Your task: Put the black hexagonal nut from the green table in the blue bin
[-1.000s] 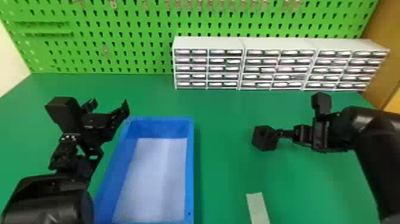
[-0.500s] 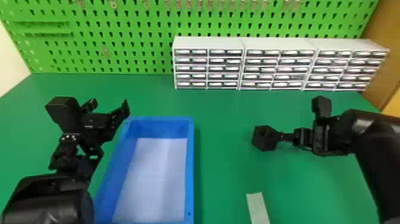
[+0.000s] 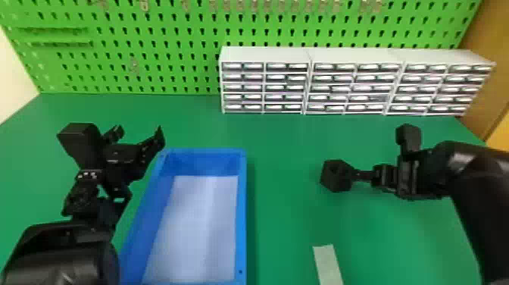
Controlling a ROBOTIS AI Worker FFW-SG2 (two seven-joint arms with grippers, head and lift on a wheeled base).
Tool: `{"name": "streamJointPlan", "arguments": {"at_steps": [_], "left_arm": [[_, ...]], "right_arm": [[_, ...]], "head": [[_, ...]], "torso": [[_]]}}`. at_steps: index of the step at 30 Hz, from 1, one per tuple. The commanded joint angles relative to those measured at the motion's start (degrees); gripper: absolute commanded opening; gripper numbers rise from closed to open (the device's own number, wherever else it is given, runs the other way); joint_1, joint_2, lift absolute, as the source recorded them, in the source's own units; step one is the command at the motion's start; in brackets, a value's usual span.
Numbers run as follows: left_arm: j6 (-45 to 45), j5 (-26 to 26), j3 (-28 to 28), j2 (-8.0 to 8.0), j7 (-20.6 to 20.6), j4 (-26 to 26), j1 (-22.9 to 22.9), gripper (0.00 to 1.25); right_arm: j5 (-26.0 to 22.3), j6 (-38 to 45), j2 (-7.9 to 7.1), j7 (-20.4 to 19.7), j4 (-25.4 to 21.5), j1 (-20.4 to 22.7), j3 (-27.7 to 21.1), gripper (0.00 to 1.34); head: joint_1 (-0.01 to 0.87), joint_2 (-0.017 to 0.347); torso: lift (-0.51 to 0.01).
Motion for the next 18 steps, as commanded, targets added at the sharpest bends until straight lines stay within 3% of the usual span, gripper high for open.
{"name": "streamJointPlan", "arguments": {"at_steps": [1,18], "left_arm": [[0.0,-0.1,-0.4,-0.15,0.0,0.3,-0.2,0.92],[0.0,-0.1,-0.8,-0.15,0.0,0.7,-0.5,0.92]], "right_arm": [[0.9,-0.2,0.02,0.0,0.1,-1.0,-0.2,1.22],[4.4,-3.1,0.20,0.0,6.8,-5.1,-0.4,1.22]], "head": [[0.686,0.051],[0.686,0.051]], "torso": [[-0.097],[-0.097]]}}
